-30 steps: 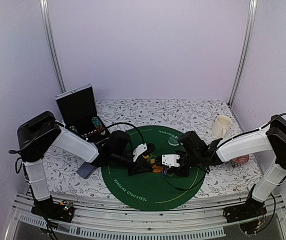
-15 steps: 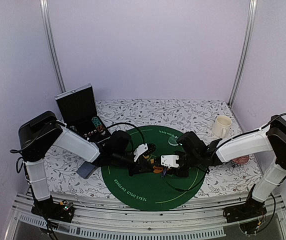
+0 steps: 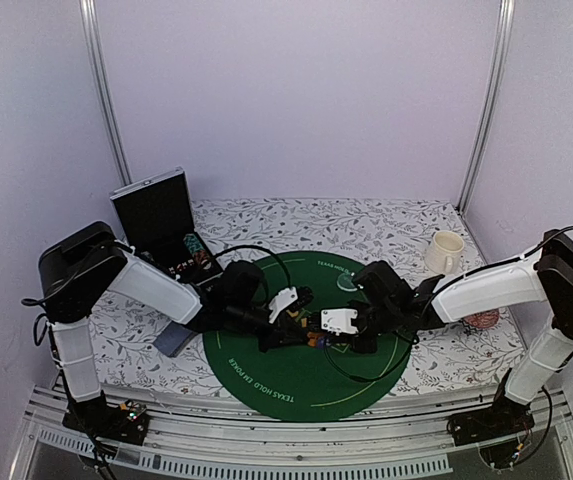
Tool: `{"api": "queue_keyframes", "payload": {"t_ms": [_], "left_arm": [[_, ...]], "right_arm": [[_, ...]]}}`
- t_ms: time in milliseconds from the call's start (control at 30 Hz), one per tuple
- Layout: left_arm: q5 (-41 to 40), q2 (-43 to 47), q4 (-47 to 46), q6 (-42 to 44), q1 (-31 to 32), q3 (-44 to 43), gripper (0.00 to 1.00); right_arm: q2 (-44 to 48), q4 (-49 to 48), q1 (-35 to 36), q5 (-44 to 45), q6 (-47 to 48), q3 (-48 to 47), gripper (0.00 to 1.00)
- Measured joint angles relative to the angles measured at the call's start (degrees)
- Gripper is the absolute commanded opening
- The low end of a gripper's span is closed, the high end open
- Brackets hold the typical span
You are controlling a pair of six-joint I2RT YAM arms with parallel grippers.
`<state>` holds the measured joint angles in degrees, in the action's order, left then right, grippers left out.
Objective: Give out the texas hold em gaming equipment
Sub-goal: Pick up the small blind button from the poker table mat.
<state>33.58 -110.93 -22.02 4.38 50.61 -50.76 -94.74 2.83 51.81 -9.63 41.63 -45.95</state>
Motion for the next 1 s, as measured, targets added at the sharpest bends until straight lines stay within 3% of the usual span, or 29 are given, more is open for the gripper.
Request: {"api": "queue_keyframes", "payload": {"t_ms": [233,667,1000], "left_arm": [[-1.68,0.02,0.0,0.0,-0.15,0.52,0.0],[-3.06,3.04,0.26,-0.11,-1.33,3.13,0.0],[-2.97,7.26,-1.05,-3.45,-2.89,5.99,0.0]], "right_arm": [[0.0,1.16,0.07,-1.07,-0.44,-0.35,0.03],[1.42,2.19,0.31,-1.53,-3.19,-0.48,0.02],[14.08,2.45,-4.24,-2.99,-15.08,-0.48,0.02]]}}
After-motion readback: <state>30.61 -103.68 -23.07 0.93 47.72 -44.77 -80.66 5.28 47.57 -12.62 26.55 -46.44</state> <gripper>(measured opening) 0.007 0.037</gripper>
